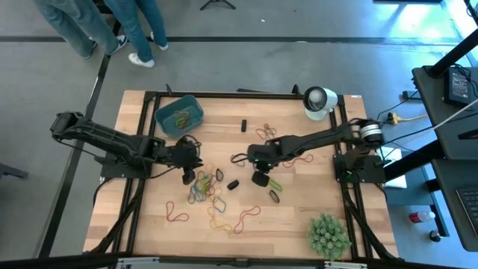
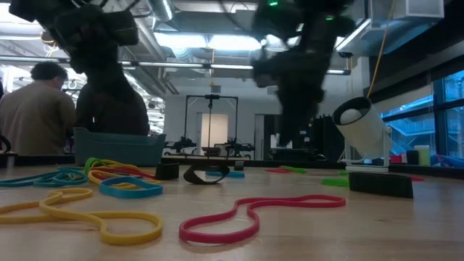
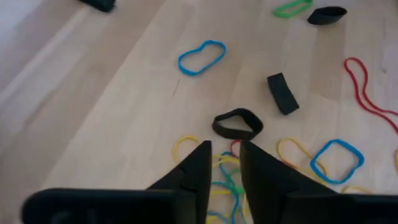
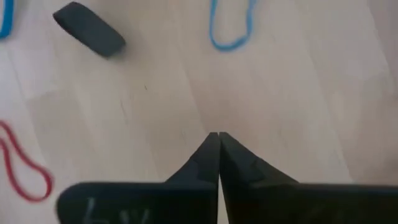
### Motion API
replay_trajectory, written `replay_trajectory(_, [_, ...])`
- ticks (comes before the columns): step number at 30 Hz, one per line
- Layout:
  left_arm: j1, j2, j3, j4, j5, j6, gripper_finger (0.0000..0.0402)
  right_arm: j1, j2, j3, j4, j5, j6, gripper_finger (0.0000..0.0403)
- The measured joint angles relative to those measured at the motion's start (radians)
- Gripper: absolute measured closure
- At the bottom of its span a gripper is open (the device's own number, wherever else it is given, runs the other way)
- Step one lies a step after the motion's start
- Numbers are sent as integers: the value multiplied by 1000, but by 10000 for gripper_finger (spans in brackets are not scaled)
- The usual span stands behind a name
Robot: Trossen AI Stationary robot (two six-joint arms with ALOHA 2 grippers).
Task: Pick and place rubber bands into bin
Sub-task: Put the black rubber band into the bin
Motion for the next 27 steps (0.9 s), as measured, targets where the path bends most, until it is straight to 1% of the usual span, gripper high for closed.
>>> replay_trajectory(3, [0, 81, 40, 13, -2, 0, 286, 0, -104, -125, 71, 0, 30, 388])
replay_trajectory(6, [15, 188, 96, 13, -3, -1, 267, 0, -192, -222, 101, 0, 33, 372])
replay_trajectory(9, [46, 311, 161, 16, 25, -4, 256, 0, -254, -288, 103, 0, 33, 361])
replay_trajectory(11, [70, 384, 190, -13, 52, -23, 254, 0, -276, -315, 106, 0, 31, 358])
replay_trajectory(13, [97, 463, 225, -1, 94, -46, 254, 0, -288, -332, 103, 0, 25, 357])
replay_trajectory(17, [143, 588, 278, -12, 180, -95, 256, 0, -288, -343, 102, 0, 23, 357])
replay_trajectory(22, [162, 696, 345, -26, 227, -98, 261, 0, -288, -343, 106, 0, 25, 357])
replay_trajectory(24, [163, 732, 377, -59, 232, -89, 274, 0, -288, -343, 108, 0, 28, 357])
replay_trajectory(27, [163, 763, 426, -126, 228, -86, 318, 0, -288, -343, 111, 0, 25, 357])
